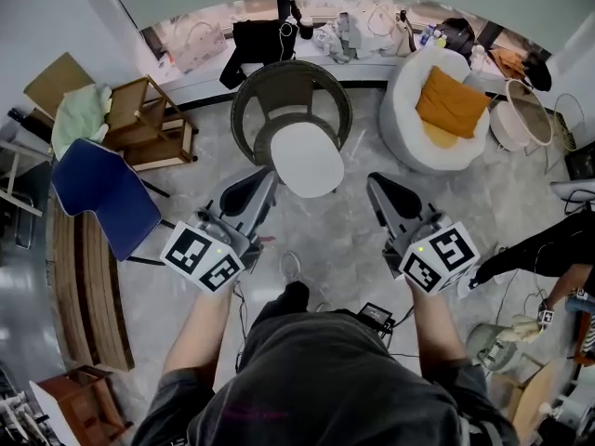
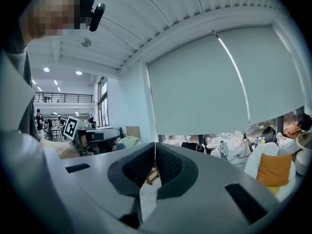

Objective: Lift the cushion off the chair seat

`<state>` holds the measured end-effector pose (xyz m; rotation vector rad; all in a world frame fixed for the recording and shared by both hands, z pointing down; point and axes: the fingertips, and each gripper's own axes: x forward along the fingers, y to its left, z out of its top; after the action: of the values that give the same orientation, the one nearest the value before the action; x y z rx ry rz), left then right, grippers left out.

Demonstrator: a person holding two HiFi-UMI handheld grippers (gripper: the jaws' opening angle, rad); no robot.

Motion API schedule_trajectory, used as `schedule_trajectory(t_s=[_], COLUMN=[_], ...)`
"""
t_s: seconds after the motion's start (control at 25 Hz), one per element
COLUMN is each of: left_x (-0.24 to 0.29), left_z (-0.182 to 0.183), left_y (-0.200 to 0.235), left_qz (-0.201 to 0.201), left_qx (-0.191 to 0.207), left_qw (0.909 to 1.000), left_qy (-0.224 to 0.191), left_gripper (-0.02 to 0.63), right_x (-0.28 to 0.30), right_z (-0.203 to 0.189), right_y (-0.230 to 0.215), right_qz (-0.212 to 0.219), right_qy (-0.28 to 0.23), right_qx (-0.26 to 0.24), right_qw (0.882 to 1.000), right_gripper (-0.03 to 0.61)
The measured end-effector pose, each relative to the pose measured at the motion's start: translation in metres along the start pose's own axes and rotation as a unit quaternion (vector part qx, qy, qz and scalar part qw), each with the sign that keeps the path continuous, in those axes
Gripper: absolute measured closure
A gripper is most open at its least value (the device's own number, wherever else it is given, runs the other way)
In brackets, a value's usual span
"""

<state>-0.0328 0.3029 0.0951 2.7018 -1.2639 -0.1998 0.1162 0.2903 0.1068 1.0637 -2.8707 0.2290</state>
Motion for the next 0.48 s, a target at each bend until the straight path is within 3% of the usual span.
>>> schedule_trajectory(t_s=[0.48], left_x=[0.030], left_z=[0.003], left_y=[0.100], left_qz=[-0.004], left_qx=[-0.015], left_qw=[0.9998], left_qy=[0.012], left_gripper=[0.604], right_x=[0.095], right_z=[0.002], right_y=[-0.027], right_qz=[-0.011], right_qy=[0.015], right_qx=[0.008], right_qw=[1.000], right_gripper=[0.565])
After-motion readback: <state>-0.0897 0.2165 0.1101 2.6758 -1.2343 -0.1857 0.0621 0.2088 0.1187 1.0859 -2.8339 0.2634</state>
